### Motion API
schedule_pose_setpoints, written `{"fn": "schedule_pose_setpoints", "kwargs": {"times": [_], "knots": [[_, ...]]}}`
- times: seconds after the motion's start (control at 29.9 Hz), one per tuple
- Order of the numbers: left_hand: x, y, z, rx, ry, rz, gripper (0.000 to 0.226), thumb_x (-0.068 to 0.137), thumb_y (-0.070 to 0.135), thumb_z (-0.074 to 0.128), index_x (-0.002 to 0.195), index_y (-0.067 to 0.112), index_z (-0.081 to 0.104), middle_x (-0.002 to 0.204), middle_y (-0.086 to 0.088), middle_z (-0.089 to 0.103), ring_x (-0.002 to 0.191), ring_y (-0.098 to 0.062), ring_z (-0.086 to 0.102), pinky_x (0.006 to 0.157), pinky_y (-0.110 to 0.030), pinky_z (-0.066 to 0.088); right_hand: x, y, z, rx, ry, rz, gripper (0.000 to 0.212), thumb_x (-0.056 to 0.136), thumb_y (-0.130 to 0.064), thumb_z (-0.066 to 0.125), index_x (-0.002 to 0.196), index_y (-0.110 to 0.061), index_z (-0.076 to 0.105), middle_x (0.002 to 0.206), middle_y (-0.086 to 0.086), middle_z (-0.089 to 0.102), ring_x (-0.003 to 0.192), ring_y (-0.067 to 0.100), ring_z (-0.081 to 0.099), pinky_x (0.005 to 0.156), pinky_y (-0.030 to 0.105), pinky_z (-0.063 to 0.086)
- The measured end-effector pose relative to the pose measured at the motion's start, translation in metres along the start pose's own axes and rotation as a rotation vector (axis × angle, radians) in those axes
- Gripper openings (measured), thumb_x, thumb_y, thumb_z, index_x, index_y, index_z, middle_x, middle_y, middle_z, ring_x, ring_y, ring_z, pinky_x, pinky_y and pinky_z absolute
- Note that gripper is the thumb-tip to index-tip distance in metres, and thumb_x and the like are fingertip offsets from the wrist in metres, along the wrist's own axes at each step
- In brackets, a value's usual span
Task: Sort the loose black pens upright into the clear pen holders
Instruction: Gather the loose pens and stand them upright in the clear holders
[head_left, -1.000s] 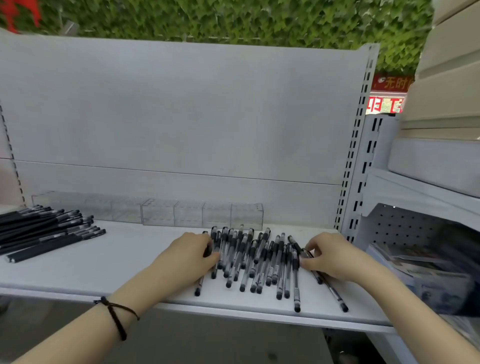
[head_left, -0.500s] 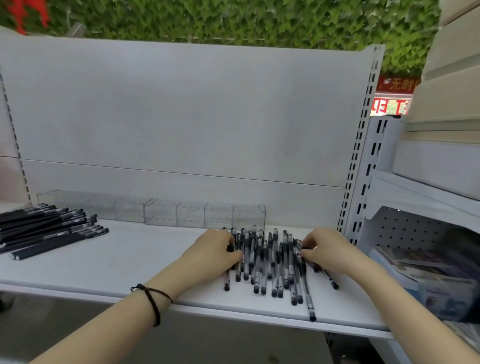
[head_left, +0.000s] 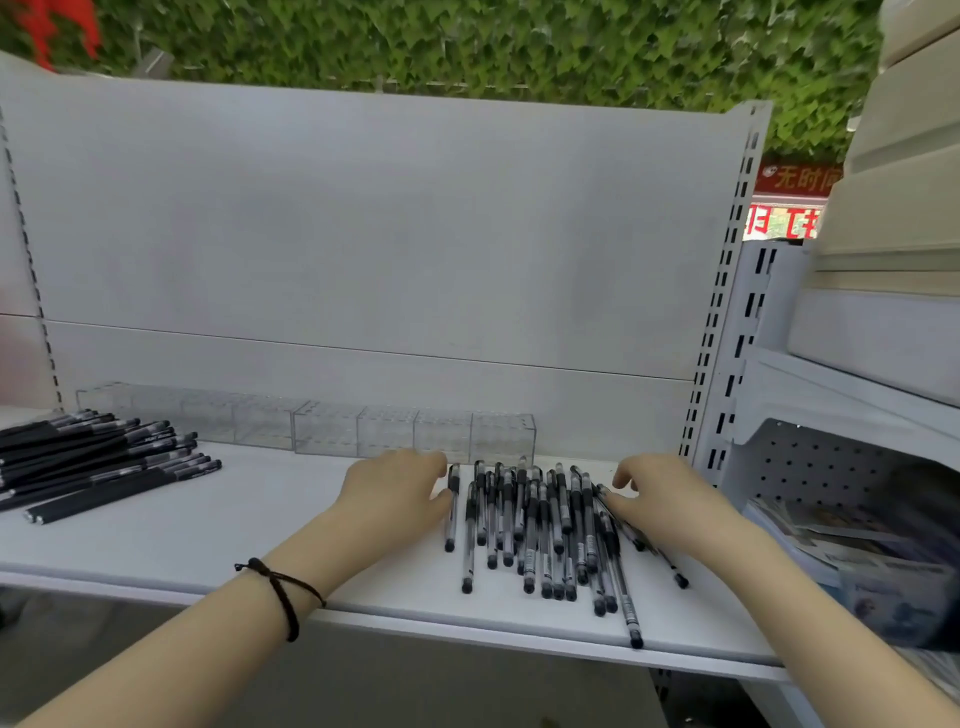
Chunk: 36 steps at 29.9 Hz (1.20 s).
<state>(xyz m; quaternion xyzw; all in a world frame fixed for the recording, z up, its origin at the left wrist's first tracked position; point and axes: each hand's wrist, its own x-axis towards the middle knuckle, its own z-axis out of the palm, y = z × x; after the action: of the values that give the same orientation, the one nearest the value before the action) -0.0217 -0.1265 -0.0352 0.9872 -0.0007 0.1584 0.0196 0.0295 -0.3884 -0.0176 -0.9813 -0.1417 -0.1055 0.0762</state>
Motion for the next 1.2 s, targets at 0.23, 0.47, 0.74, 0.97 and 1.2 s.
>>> {"fn": "schedule_pose_setpoints", "kwargs": {"times": [0.23, 0.47, 0.74, 0.97, 1.2], "knots": [[0.009, -0.029, 0.004, 0.259, 0.093, 0.116, 0.037, 0.096, 0.042, 0.037, 0.124, 0.021, 0.051, 0.116, 0.001, 0.060, 0.111, -0.023, 0.052, 0.087, -0.033, 0.039, 0.008, -0.039, -0.003, 0.025, 0.026, -0.095, 0.029, 0.094, -0.034, 0.050, 0.115, -0.019, 0.061, 0.113, -0.001, 0.063, 0.101, 0.018, 0.059, 0.086, 0.035, 0.051], [0.013, -0.052, 0.006, 0.304, 0.129, 0.256, 0.036, 0.097, 0.041, 0.037, 0.121, 0.019, 0.051, 0.114, -0.002, 0.059, 0.108, -0.025, 0.051, 0.082, -0.034, 0.034, 0.027, -0.106, 0.009, 0.085, -0.092, -0.174, 0.024, 0.087, -0.031, 0.058, 0.087, -0.007, 0.066, 0.081, 0.010, 0.064, 0.072, 0.017, 0.055, 0.061, 0.029, 0.041], [0.033, -0.067, 0.021, 0.179, 0.122, 0.314, 0.034, 0.094, 0.039, 0.040, 0.114, 0.018, 0.058, 0.107, -0.002, 0.063, 0.104, -0.026, 0.056, 0.083, -0.035, 0.038, 0.066, -0.148, 0.018, -0.045, -0.198, -0.053, 0.049, 0.080, -0.048, 0.066, 0.059, -0.018, 0.034, 0.058, -0.003, 0.037, 0.051, 0.015, 0.035, 0.048, 0.026, 0.026], [0.037, -0.079, 0.021, -0.241, 0.020, 0.153, 0.024, 0.093, 0.041, 0.044, 0.104, 0.028, 0.060, 0.100, 0.010, 0.062, 0.098, -0.013, 0.057, 0.078, -0.028, 0.044, 0.080, -0.159, 0.028, 0.062, -0.201, 0.051, 0.039, 0.073, -0.032, 0.069, 0.055, -0.017, 0.038, 0.053, -0.002, 0.038, 0.053, 0.018, 0.039, 0.050, 0.023, 0.026], [0.036, -0.066, 0.009, -1.227, -0.248, -0.081, 0.020, 0.099, 0.025, 0.050, 0.109, 0.015, 0.064, 0.098, -0.002, 0.072, 0.087, -0.015, 0.068, 0.080, -0.029, 0.054, 0.075, -0.159, 0.006, 0.877, -0.170, 0.057, 0.014, 0.084, -0.023, 0.067, 0.079, -0.010, 0.065, 0.071, 0.002, 0.066, 0.044, 0.008, 0.043, 0.035, 0.016, 0.027]]}}
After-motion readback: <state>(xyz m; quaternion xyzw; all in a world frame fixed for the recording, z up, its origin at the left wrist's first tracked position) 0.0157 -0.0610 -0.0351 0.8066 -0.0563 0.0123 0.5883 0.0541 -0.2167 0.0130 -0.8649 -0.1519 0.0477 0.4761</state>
